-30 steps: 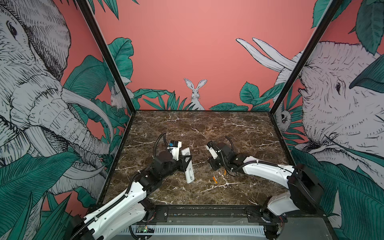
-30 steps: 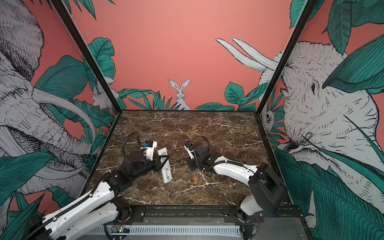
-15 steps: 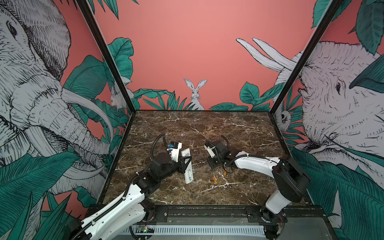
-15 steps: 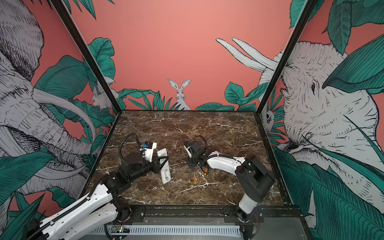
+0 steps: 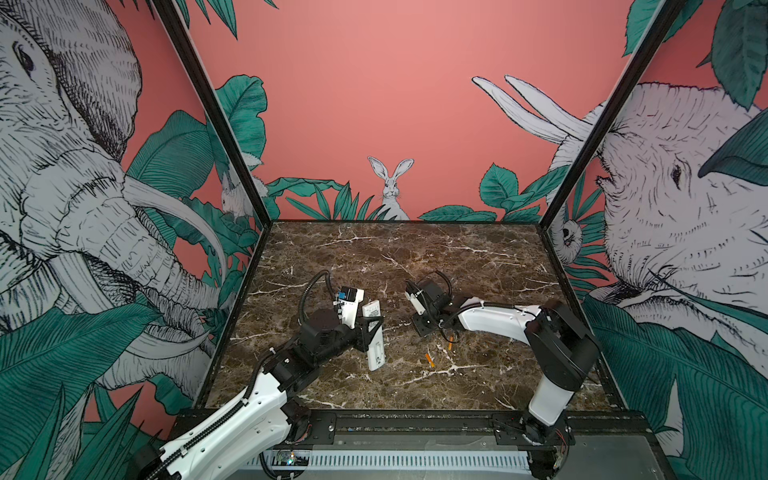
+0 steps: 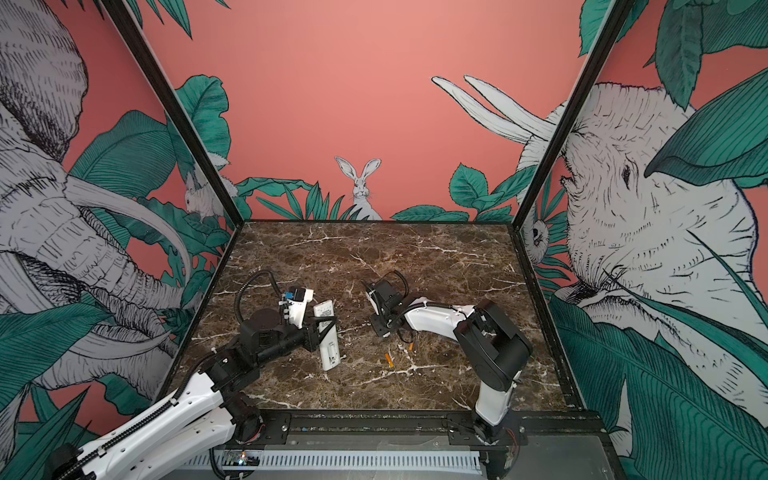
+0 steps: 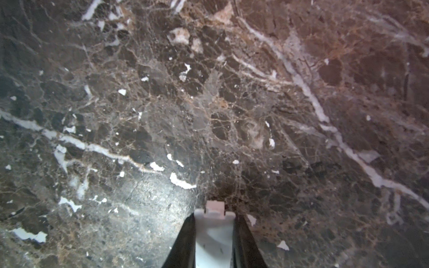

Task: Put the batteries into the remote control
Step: 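Carry the battery cover away from the remote with the right gripper, then lower the right gripper and release the battery cover onto the table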

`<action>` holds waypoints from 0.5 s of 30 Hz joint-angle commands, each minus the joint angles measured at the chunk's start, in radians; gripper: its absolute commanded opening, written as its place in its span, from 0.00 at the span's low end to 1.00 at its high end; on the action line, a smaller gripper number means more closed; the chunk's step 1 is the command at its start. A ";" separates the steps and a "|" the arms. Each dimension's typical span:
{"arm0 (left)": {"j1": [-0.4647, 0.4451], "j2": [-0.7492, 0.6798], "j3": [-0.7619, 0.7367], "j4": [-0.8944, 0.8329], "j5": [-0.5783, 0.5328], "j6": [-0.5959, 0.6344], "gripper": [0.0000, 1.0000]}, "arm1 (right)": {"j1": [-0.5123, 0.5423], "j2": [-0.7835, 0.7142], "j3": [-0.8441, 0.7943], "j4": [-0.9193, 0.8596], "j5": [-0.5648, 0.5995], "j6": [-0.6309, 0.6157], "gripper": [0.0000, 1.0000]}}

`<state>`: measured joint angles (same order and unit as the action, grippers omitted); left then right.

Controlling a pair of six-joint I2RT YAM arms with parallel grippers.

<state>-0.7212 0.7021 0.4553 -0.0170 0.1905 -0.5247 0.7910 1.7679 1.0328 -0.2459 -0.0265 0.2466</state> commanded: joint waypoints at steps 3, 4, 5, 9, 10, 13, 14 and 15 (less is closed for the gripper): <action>0.005 -0.022 -0.013 0.011 0.004 0.021 0.00 | -0.006 0.028 0.014 -0.017 0.002 0.002 0.20; 0.005 -0.021 -0.012 0.011 0.005 0.021 0.00 | -0.006 0.031 0.016 -0.018 0.001 0.004 0.21; 0.005 -0.022 -0.012 0.011 0.004 0.022 0.00 | -0.007 0.035 0.018 -0.017 -0.002 0.005 0.22; 0.005 -0.024 -0.015 0.013 0.004 0.015 0.00 | -0.008 0.038 0.019 -0.015 -0.013 0.011 0.29; 0.005 -0.028 -0.017 0.015 0.004 0.012 0.00 | -0.010 0.036 0.019 -0.015 -0.016 0.013 0.31; 0.005 -0.037 -0.025 0.021 0.003 0.001 0.00 | -0.010 0.018 0.018 -0.016 -0.019 0.016 0.42; 0.005 -0.041 -0.027 0.023 0.003 -0.001 0.00 | -0.010 0.013 0.018 -0.018 -0.020 0.015 0.46; 0.005 -0.043 -0.030 0.023 0.003 -0.005 0.00 | -0.012 0.005 0.018 -0.018 -0.018 0.017 0.49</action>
<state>-0.7212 0.6800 0.4412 -0.0166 0.1905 -0.5205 0.7860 1.7874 1.0428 -0.2523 -0.0402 0.2581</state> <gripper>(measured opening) 0.216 0.467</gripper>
